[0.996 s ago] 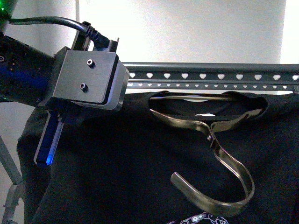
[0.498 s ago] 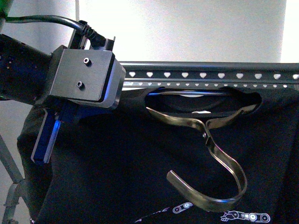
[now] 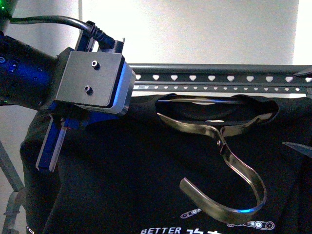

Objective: Hang clothes on hanger

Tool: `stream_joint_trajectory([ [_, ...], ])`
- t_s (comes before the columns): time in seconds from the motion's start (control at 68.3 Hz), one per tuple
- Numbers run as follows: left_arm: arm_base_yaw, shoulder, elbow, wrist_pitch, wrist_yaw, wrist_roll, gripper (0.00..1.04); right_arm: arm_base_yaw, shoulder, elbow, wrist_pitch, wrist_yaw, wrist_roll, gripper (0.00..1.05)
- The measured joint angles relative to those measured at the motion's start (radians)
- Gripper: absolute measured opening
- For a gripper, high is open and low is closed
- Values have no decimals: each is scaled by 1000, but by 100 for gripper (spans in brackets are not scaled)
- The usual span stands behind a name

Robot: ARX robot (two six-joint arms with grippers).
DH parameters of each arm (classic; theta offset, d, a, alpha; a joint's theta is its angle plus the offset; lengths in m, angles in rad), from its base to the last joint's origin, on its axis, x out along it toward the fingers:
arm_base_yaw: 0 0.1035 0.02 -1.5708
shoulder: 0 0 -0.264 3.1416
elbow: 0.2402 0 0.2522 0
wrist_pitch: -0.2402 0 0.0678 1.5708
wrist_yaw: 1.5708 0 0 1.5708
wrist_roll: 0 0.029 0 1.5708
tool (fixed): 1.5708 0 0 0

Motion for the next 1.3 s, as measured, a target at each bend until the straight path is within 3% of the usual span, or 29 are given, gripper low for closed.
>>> stream_joint_trajectory([
  [0.146,0,0,0,0,0,0,4,0,62,59,-10,29,-52,97],
  [0.63,0,0,0,0,0,0,4,50,188,225,-79,166,-23,96],
  [1.171,0,0,0,0,4,-6,4,41,206,248,-105,172,3,24],
  [1.303,0,0,8,2,6,-13,22,31,206,248,-106,156,21,9],
])
